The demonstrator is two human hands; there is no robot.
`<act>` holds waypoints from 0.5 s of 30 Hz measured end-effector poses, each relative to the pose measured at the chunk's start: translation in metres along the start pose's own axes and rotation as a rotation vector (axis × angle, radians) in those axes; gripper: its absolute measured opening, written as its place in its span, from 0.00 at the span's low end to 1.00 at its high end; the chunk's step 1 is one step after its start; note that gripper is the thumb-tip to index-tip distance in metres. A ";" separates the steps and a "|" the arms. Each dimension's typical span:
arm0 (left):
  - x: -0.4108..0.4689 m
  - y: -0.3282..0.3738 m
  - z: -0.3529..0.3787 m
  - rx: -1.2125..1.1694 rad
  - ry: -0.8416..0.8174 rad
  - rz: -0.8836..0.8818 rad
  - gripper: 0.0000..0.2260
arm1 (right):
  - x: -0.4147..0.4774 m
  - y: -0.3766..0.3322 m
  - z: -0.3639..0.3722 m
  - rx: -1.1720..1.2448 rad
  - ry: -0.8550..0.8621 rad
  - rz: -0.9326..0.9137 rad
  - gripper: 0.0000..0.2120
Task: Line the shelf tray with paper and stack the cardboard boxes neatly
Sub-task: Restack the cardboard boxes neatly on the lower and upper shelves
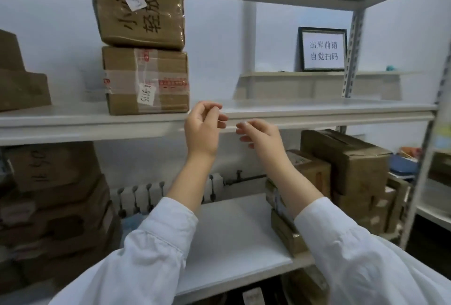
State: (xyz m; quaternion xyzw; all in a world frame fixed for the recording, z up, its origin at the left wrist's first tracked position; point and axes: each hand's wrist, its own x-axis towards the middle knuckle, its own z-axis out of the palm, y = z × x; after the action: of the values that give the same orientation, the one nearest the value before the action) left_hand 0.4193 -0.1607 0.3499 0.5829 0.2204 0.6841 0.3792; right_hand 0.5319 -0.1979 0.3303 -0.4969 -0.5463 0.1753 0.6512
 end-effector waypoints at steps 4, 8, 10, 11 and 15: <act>-0.026 -0.031 0.018 -0.035 0.027 -0.182 0.11 | -0.007 0.030 -0.019 -0.034 0.009 0.077 0.08; -0.036 -0.054 0.040 -0.057 0.081 -0.322 0.11 | 0.003 0.049 -0.042 -0.058 -0.013 0.100 0.08; -0.038 -0.067 0.053 -0.054 0.104 -0.383 0.11 | 0.008 0.062 -0.055 -0.097 -0.042 0.110 0.09; -0.039 -0.074 0.063 -0.052 0.109 -0.417 0.11 | 0.011 0.071 -0.065 -0.119 -0.047 0.120 0.09; -0.044 -0.109 0.101 -0.048 0.142 -0.557 0.10 | 0.025 0.110 -0.102 -0.263 -0.030 0.167 0.12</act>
State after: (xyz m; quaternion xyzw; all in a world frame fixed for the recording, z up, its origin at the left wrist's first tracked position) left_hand 0.5467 -0.1422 0.2640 0.4415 0.3819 0.5975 0.5498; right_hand 0.6651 -0.1761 0.2605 -0.6188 -0.5310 0.1633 0.5554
